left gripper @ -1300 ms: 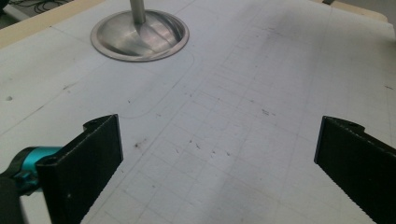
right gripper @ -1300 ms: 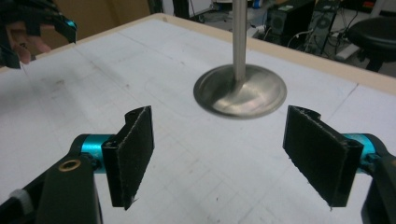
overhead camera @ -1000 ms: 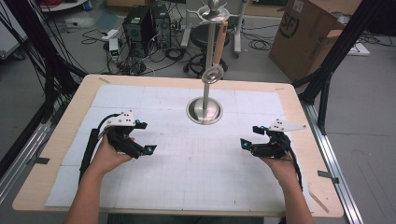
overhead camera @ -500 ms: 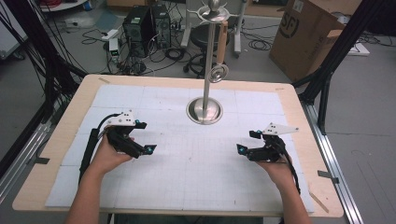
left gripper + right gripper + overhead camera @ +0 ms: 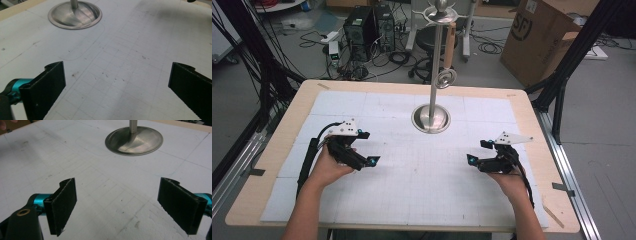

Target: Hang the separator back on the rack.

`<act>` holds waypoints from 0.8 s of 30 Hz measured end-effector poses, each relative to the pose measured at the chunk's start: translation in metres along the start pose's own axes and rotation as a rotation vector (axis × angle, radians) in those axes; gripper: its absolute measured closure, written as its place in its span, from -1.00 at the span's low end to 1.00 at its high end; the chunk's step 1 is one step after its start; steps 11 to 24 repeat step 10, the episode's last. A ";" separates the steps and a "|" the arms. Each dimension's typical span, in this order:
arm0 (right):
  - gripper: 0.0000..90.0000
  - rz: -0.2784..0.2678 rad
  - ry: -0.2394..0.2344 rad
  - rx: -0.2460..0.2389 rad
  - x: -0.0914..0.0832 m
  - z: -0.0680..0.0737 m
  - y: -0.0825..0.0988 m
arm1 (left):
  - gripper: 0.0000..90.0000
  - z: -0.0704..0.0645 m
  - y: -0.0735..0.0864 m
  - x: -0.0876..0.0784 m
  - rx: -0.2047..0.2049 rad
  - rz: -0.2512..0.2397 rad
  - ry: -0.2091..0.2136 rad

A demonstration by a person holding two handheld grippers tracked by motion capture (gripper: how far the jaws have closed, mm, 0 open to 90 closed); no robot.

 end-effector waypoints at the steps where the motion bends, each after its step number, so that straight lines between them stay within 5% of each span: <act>1: -0.66 0.000 0.003 0.004 -0.001 0.000 0.000 | -0.96 0.000 0.000 0.000 0.001 0.000 0.000; 24: -0.66 0.003 0.012 0.011 -0.001 -0.004 0.002 | -0.96 0.000 0.001 0.001 0.000 0.007 0.001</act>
Point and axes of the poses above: each handheld gripper's, and its own axes: x roughly forward along the jaws, y roughly out of its underside, z roughly to its left, the point moved 5 cm from there along x, roughly forward along the jaws, and after that the axes turned 10 degrees about -z, right-handed, at the moved point
